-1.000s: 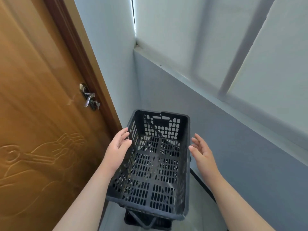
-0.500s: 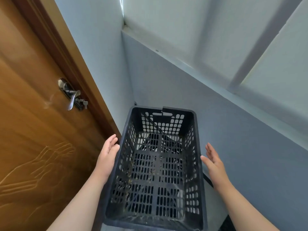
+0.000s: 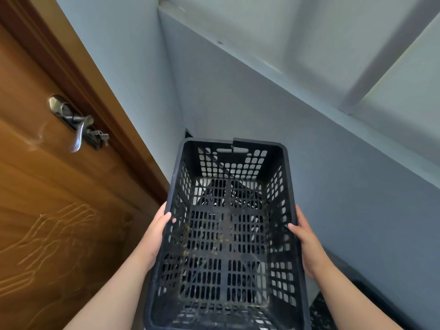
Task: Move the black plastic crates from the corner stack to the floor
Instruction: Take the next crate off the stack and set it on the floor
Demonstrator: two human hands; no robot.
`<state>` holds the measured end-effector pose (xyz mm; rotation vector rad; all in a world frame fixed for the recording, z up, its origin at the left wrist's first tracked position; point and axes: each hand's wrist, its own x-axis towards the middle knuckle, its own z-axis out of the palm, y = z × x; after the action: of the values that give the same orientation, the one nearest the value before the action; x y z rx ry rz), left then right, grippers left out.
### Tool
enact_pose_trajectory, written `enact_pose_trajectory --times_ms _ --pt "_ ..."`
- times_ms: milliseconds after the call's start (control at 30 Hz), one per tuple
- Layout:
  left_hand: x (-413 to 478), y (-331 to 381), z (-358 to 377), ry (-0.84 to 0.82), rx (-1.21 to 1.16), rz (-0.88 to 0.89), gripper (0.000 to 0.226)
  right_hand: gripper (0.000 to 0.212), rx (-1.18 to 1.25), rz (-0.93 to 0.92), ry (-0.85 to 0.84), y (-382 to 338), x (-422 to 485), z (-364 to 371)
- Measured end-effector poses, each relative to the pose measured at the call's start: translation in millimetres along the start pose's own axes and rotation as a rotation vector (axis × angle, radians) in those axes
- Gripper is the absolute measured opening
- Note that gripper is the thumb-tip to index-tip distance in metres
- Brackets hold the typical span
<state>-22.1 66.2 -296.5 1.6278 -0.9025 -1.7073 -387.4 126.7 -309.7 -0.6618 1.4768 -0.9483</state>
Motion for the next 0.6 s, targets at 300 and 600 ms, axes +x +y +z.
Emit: enact_pose_trajectory --times_ms 300,600 --pt "3.5 -1.7 1.7 -0.021 -0.035 0.045 0.047 0.055 0.100 0.065 0.011 9.4 7.3 3.7" --pt "-2.7 10.3 3.7 -0.030 -0.120 -0.021 0.043 0.059 0.177 0.096 0.002 8.7 3.9 0.8"
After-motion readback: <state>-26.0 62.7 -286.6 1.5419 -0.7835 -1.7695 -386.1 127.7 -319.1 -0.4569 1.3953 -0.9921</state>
